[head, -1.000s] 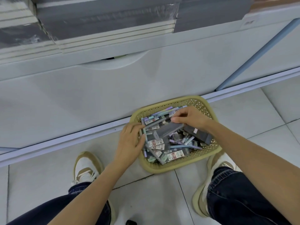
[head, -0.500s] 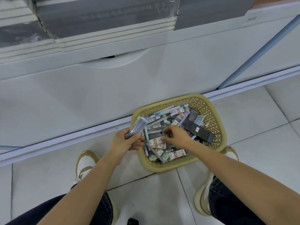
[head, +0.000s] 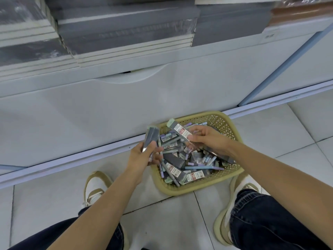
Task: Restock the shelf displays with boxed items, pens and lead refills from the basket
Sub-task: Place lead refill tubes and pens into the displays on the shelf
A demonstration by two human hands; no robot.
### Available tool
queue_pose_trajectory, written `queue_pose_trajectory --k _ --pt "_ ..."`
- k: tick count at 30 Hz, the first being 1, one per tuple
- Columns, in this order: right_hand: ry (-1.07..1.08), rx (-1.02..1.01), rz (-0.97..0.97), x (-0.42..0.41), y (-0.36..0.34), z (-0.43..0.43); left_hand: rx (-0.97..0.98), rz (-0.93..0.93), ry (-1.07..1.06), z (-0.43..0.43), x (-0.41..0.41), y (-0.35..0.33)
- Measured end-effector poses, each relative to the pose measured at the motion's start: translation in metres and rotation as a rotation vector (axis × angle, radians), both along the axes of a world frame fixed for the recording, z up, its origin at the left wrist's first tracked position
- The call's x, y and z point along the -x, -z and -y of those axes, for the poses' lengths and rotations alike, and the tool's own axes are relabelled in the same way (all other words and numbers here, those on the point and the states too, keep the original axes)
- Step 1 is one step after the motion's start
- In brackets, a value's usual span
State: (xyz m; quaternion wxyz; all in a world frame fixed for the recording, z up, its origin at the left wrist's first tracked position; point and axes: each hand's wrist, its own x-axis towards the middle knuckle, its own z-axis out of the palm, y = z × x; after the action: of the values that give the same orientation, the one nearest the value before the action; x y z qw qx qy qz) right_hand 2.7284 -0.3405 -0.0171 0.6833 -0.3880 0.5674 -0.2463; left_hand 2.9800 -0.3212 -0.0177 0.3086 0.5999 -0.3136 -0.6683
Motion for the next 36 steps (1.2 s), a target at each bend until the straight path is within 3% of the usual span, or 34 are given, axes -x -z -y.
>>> queue_pose_trajectory --k 4,9,14,21,29,36 --pt "-0.111 0.025 0.071 -0.022 -0.034 0.0 0.01 -0.154 -0.062 0.001 0.024 -0.035" --pt "-0.045 0.193 0.059 -0.038 -0.084 -0.004 0.094 -0.153 -0.049 -0.002 0.03 -0.076" --pt "0.004 0.283 0.051 -0.045 -0.126 -0.009 0.181 -0.05 0.106 -0.015 0.026 -0.108" --pt "0.011 0.371 -0.03 -0.045 -0.164 -0.024 0.158 -0.191 0.238 -0.027 0.015 -0.142" --pt "0.206 0.566 -0.032 -0.041 -0.205 -0.032 0.3 -0.173 0.111 -0.02 0.012 -0.183" --pt "-0.052 0.615 0.01 -0.041 -0.217 -0.043 0.206 -0.119 0.113 -0.014 0.004 -0.22"
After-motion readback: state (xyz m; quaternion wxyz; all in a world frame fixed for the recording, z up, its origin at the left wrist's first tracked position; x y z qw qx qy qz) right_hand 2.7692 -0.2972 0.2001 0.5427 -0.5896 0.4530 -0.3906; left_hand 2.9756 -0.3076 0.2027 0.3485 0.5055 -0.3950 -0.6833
